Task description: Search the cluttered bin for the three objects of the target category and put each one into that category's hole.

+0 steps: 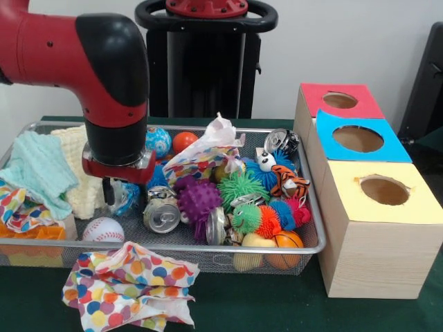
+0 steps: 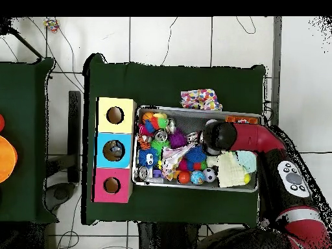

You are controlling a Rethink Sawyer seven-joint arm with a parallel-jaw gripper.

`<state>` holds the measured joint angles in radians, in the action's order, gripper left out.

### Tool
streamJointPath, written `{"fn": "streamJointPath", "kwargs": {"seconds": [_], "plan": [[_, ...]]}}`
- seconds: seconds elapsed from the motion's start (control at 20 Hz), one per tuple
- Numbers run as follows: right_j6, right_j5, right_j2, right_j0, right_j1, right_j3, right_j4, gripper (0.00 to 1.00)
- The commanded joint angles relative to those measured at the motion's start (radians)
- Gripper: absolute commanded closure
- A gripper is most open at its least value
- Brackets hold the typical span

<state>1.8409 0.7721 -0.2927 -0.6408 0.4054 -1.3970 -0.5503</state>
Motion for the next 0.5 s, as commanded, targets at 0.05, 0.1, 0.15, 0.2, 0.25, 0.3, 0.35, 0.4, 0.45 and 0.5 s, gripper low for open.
{"fn": "streamJointPath", "kwargs": {"seconds": [0.05,0.1,0.15,0.2,0.25,0.3,0.35,0.4,0.45,0.5], "plan": [[-0.163,-0.049,0.015,-0.014,-0.104,0.003,-0.127,0.0],[-0.153,-0.056,0.022,-0.012,-0.1,-0.003,-0.136,0.0],[-0.142,-0.063,0.028,-0.01,-0.097,-0.01,-0.146,0.0],[-0.132,-0.069,0.035,-0.008,-0.094,-0.016,-0.155,0.0],[-0.114,-0.065,0.046,0.005,-0.086,-0.016,-0.165,0.0],[-0.104,-0.063,0.054,0.011,-0.083,-0.018,-0.17,0.0],[-0.088,-0.049,0.065,0.024,-0.079,-0.015,-0.172,0.0],[-0.079,-0.048,0.072,0.031,-0.076,-0.016,-0.178,0.0],[-0.07,-0.03,0.082,0.045,-0.074,-0.006,-0.181,0.0],[-0.066,-0.027,0.087,0.05,-0.073,-0.005,-0.183,0.0]]}}
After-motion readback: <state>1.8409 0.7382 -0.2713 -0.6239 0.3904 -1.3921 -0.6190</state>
